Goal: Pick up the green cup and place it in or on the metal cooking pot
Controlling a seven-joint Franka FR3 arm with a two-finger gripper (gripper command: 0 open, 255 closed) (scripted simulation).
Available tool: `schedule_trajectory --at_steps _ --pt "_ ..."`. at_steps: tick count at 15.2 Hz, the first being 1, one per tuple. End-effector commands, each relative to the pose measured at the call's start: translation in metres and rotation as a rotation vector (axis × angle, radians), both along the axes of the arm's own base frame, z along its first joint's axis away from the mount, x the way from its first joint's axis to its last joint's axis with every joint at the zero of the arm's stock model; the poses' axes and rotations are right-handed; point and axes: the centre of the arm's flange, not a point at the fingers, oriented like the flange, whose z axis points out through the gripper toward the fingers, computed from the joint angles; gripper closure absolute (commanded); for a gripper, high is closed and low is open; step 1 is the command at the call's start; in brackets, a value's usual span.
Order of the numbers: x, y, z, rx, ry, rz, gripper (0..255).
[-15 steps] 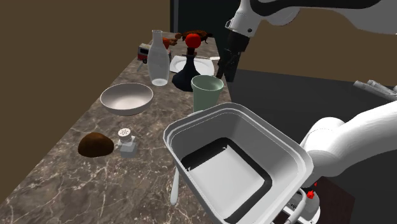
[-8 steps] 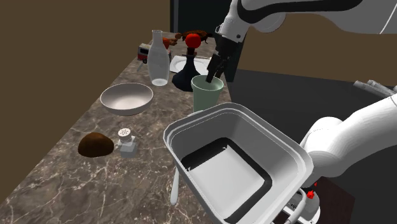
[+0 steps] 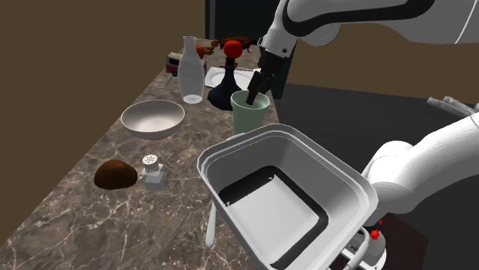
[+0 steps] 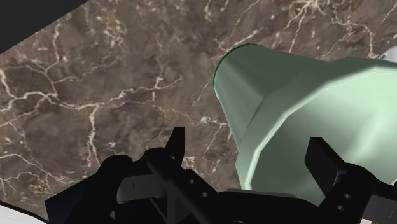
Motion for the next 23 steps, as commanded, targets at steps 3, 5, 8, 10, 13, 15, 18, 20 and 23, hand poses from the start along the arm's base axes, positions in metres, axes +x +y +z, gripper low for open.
schedule_trajectory --at_steps 3,5,8,10,13,15,18,20,23 --pt "0.0 0.0 0.0 0.0 0.0 0.0 255" --pt "0.0 0.0 0.0 0.0 0.0 0.0 255" --pt "0.0 0.0 0.0 0.0 0.0 0.0 255" --pt "0.0 0.0 0.0 0.0 0.0 0.0 255" --pt "0.0 0.0 0.005 0.0 0.0 0.0 255" --pt "0.0 0.0 0.016 0.0 0.0 0.0 255" --pt "0.0 0.0 0.032 0.0 0.0 0.0 255" --pt "0.0 0.0 0.042 0.0 0.0 0.0 255" --pt "0.0 0.0 0.058 0.0 0.0 0.0 255"
